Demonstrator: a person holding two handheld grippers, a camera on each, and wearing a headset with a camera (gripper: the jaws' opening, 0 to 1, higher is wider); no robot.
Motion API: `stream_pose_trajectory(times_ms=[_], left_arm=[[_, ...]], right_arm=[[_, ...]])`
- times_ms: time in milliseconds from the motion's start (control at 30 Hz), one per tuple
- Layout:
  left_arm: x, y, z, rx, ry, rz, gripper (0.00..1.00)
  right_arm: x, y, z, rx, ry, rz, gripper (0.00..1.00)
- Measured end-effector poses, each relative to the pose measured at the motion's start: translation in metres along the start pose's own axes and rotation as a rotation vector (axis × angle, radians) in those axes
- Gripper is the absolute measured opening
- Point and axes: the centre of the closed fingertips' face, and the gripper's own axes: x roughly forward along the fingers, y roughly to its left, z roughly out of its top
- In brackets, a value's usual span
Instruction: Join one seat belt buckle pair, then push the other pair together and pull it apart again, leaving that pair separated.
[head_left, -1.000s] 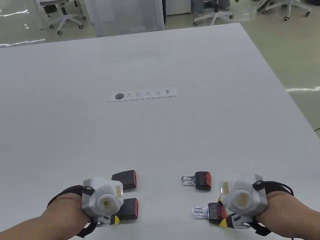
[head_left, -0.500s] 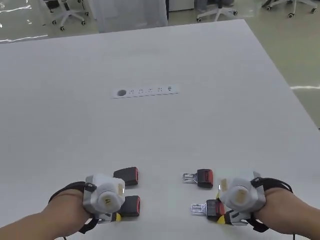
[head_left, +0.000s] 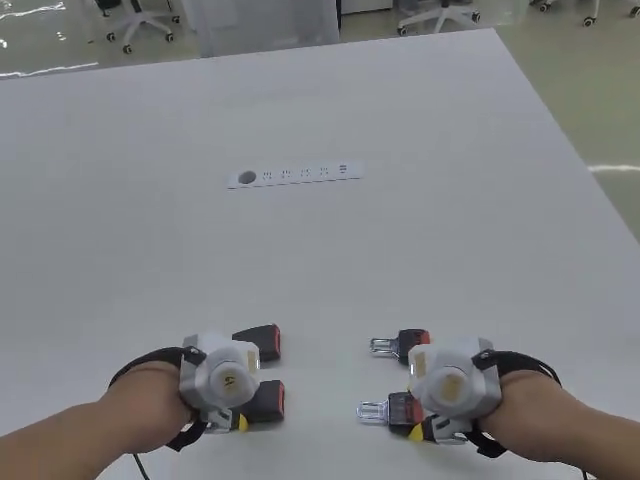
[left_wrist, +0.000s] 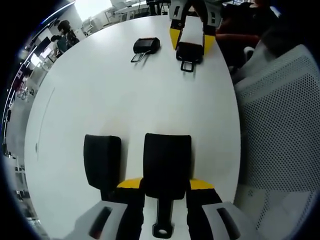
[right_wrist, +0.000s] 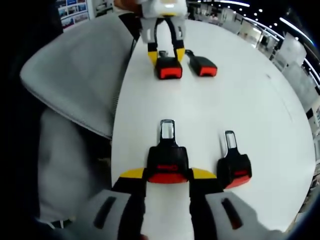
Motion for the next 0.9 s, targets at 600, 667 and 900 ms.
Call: stream_pose_trajectory(times_ms=[600, 667, 900], left_arm=[[0.001, -0.001, -0.001, 0.003, 0.014, -0.018, 0.33], [0.001, -0.001, -0.001, -0.006, 0.013, -0.018, 0.33], [0.002, 0.000, -0.001, -0.007, 0.022, -0.016, 0.33]], right_arm=[[0.030, -0.009, 0.054, -0.024, -0.035, 0.005, 0.33], [0.033, -0.010, 0.060, -0.025, -0.044, 0.005, 0.33], [0.043, -0.014, 0.080, -0.041, -0.052, 0.013, 0.33]])
